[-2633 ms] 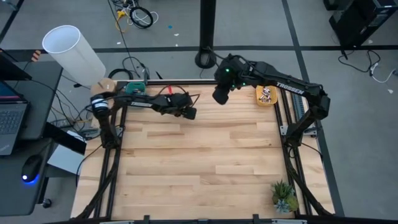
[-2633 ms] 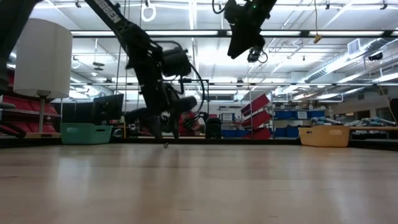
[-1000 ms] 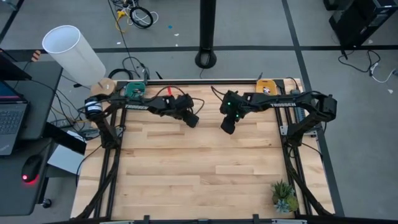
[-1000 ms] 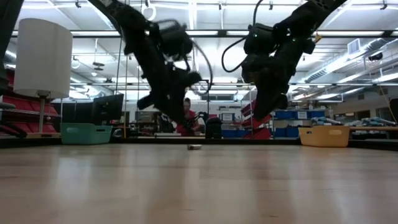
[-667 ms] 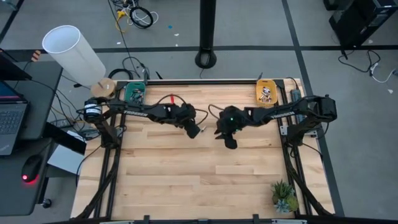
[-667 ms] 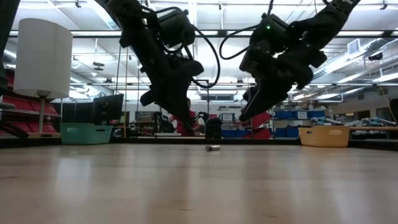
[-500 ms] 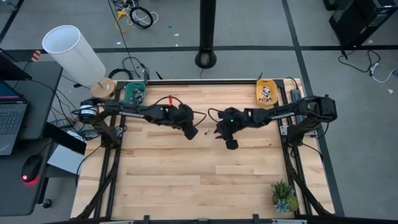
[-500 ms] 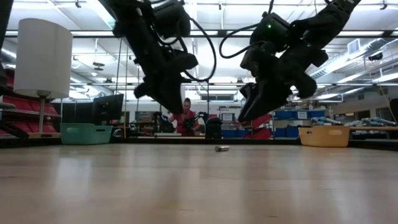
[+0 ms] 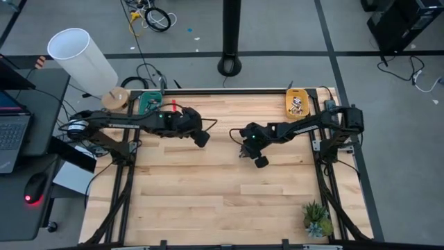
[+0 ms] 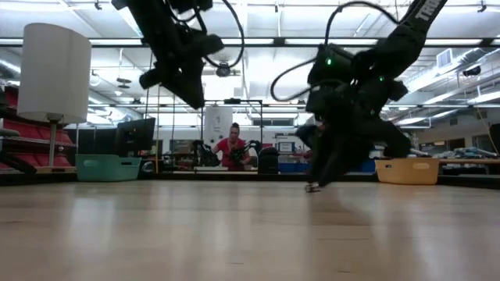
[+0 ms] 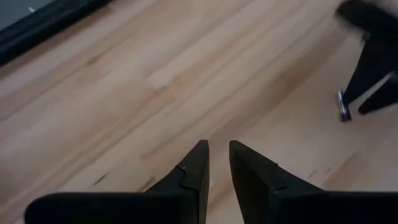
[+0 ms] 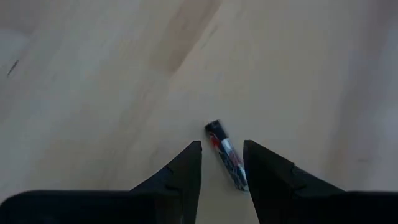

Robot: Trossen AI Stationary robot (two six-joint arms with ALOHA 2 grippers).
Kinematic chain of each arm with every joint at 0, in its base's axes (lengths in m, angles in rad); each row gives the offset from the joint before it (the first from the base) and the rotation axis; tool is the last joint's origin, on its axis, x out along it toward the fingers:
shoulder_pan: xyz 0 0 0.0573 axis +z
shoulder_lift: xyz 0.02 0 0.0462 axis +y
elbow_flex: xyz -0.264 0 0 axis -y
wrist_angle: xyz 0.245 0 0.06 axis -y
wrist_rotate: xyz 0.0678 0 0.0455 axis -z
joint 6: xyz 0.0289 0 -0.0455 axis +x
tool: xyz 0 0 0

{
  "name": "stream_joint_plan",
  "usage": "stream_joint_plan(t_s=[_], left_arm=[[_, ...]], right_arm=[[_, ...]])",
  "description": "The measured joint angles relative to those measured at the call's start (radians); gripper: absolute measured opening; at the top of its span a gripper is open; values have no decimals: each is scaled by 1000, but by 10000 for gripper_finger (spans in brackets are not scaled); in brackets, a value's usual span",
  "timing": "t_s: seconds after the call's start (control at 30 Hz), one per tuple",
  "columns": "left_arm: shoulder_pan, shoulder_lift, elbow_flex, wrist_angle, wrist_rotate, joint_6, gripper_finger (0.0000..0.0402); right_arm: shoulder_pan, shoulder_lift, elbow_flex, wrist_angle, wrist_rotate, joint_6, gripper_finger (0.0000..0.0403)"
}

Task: Sort batteries
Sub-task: Put the silver battery into the yellow bin

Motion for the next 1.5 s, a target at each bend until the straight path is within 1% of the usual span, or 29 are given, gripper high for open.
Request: stream_joint_plan(t_s=[0.13, 0.23, 0.3, 0.43, 0.47, 0.57, 0.73, 0.87, 1.0, 1.07, 1.13, 1.23, 1.3, 1.37, 1.5], left_arm=[[0, -46, 0, -32, -20, -31, 74], [0, -77, 0, -47, -28, -53, 74], [0, -93, 0, -44, -30, -61, 74], [0, -116, 0, -44, -30, -64, 74], [0, -121, 0, -46, -30, -64, 74], [0, -123, 0, -44, -30, -64, 74], [0, -123, 0, -44, -30, -37, 74], [0, -123, 0, -43, -33, 12, 74], [1, -123, 0, -35, -45, 61, 74], [1, -123, 0, -25, -54, 96, 73], [1, -123, 0, -22, -58, 126, 73], [1, -123, 0, -16, -69, 162, 73], [1, -123, 0, -14, -76, 183, 73], [1, -123, 0, 6, -75, 206, 73], [2, -123, 0, 111, -14, 275, 73]], right_arm=[[-1, 67, 4, 0, -36, -4, 123], [-2, 99, 8, -11, -39, 19, 113], [-1, 110, 10, -17, -39, 32, 95], [-6, 112, 10, -24, -36, 62, 29], [-9, 108, 10, -24, -35, 73, 22], [-13, 97, 11, -24, -22, 105, 22], [-30, 63, 51, -79, 6, 152, 22], [-51, 36, 91, -184, 64, 191, 22], [-68, -3, 125, -303, 71, 192, 21], [-79, -29, 131, -346, 70, 193, 21], [-94, -63, 133, -377, 90, 193, 21], [-121, -114, 134, -433, 140, 210, 21], [-152, -153, 134, -489, 210, 229, 21], [-201, -195, 135, -549, 303, 263, 21], [-328, -269, 135, -688, 504, 406, 21]])
